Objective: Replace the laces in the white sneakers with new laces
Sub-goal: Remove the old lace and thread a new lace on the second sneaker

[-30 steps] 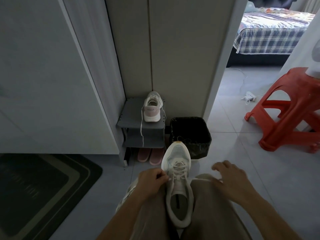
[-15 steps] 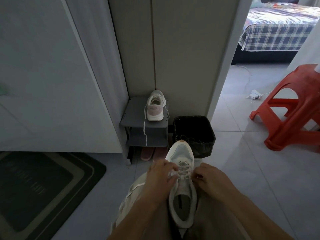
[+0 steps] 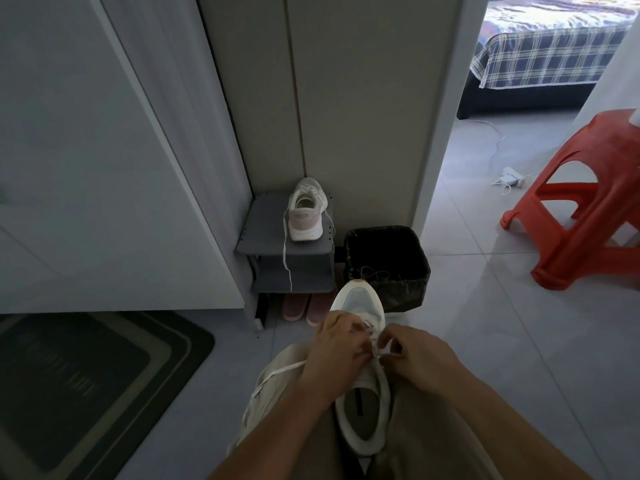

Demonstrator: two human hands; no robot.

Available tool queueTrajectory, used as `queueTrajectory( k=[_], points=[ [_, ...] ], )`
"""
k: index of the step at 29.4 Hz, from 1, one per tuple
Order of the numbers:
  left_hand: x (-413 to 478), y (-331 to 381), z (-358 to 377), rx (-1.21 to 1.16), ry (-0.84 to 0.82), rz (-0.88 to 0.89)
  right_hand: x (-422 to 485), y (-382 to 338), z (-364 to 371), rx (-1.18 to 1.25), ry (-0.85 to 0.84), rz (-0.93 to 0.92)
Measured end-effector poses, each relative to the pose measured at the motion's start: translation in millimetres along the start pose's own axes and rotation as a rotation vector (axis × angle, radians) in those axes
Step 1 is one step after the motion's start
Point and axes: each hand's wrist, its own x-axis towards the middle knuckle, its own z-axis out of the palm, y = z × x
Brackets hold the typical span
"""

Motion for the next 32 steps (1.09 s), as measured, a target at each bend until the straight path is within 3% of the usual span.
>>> queueTrajectory(
  k=[9, 16, 21, 27, 32],
  points=[
    [2, -7, -5, 0.032, -0.051, 0.084, -10, 0, 6, -0.118, 0.157, -0.19],
    [6, -9, -10, 0.013, -0.217, 0.062, 1, -6, -4, -0.107, -0.053, -0.044],
    [3, -11, -3, 0.012, -0.128, 0.068, 18, -9, -14, -0.017, -0.233, 0.003],
    [0, -3, 1, -0.023, -0.084, -0.023, 23, -7, -19, 0.08, -0.296, -0.002],
    [-5, -10, 10, -0.088, -0.092, -0.053, 15, 2, -17, 0.056, -0.192, -0.124]
  ],
)
